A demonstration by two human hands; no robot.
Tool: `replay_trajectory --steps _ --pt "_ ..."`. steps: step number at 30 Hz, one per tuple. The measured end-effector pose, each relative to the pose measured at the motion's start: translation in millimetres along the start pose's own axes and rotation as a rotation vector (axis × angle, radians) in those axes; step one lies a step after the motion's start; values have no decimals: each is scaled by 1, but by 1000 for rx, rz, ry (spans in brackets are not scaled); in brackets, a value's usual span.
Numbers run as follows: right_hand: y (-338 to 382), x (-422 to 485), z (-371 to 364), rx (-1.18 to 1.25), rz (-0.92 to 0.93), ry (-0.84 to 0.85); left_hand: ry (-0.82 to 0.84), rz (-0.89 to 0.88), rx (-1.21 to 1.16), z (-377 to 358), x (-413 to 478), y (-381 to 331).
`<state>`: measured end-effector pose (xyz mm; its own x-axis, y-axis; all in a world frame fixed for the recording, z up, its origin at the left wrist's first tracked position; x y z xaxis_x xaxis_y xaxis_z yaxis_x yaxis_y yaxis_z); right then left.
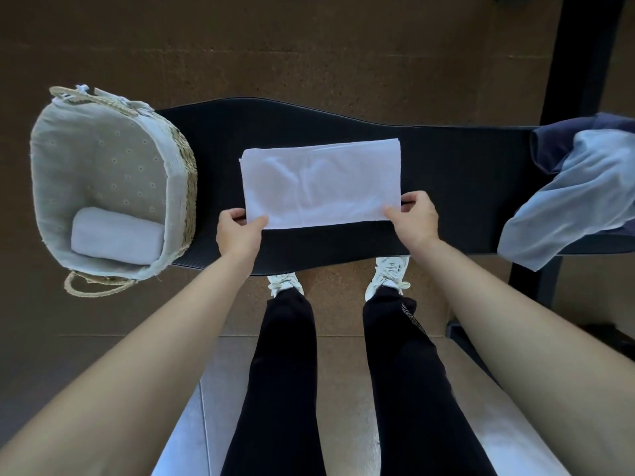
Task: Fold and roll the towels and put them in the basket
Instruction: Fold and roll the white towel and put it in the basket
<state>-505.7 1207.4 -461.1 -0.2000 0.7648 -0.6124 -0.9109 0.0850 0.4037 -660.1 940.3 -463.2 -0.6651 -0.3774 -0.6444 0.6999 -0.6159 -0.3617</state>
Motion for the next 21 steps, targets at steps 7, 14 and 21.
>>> replay_trajectory --steps 7,14,21 --pt "-14 -1 -1 -22 -88 132 142 26 24 -3 0 15" --pt "-24 -12 12 -30 -69 92 100 65 144 -2 -20 32" --pt "-4 -8 17 258 -103 206 34 -10 -104 -1 -1 8"
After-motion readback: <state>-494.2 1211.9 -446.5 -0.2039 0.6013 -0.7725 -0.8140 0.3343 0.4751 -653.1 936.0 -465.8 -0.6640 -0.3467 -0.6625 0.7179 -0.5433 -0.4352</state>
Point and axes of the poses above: each hand's wrist, its own x-axis towards the middle knuckle, its own z-axis out of the back of the hand, y = z × x, the point moved 1 cm from there along x, towards the middle knuckle, and after that the axes turned 11 degrees about -y, right-handed, at the moved point
